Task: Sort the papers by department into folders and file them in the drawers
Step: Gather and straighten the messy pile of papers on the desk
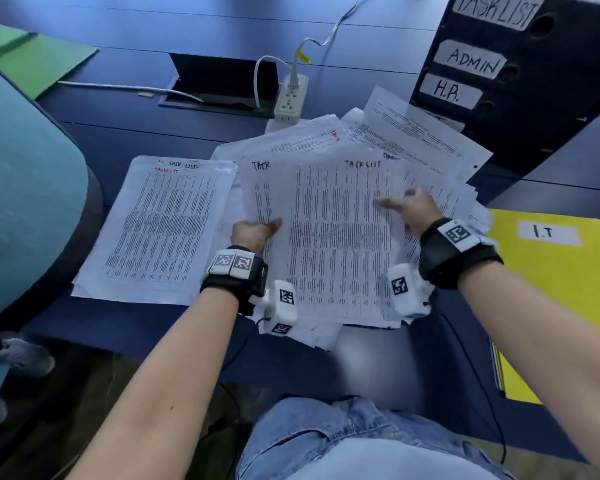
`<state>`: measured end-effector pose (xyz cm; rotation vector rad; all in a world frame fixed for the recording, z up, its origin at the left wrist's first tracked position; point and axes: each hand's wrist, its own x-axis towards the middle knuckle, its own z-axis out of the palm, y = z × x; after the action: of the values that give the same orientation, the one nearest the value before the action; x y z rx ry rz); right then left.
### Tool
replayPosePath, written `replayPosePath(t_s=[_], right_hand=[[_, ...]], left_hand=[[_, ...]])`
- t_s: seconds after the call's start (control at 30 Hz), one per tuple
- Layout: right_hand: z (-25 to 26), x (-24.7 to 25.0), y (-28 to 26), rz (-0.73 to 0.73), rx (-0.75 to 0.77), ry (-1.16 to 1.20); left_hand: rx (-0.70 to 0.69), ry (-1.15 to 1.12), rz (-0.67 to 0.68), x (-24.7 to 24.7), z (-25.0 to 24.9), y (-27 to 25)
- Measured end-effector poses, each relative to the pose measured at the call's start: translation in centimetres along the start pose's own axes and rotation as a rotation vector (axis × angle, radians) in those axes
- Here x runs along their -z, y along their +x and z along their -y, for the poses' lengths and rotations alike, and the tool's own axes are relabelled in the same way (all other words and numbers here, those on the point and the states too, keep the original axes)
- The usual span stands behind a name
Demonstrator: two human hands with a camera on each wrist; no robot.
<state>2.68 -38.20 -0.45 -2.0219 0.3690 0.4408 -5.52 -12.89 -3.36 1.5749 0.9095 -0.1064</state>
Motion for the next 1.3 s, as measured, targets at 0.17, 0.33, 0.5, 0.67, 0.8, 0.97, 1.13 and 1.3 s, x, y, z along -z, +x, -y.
replayPosePath(t_s=[0.17,0.33,0.5,0.67,0.8,0.97,1.13,1.3], right_hand=[[-2.9,-2.1,-1.0,-0.096,0.057,0.001],[-4.3,-0.4,-0.4,-0.233,0.033,0.052],[-3.4,-0.6,-1.4,-0.065,0.036,0.304],[-2.0,-2.5,-2.8,0.092,0.125,0.252],[-2.8,-3.3,-2.3,0.085,0.141,0.209],[-2.8,-3.5,-3.3,0.137,0.221,0.304],[-3.5,-4.0,-3.0,0.077,0.188,0.346],[-2.7,-4.5,-2.3,-0.053,0.139,0.356]], left_hand=[[-0.017,-0.002,-0.027,0.2,1.7,1.2],[-0.121,0.131,-0.03,1.2,1.1,1.0],[-0.274,0.168,0.008,1.5,0.9,0.5],[-0.194,0.06,-0.016,1.1,2.0,1.5],[-0.145,0.048,-0.005,1.3,2.4,1.0],[-0.168,-0.127,0.08,1.7,2.8,0.5],[-0.101,-0.23,0.036,1.9,2.3,0.1],[-0.079,-0.341,0.116,1.8,1.4,-0.5]])
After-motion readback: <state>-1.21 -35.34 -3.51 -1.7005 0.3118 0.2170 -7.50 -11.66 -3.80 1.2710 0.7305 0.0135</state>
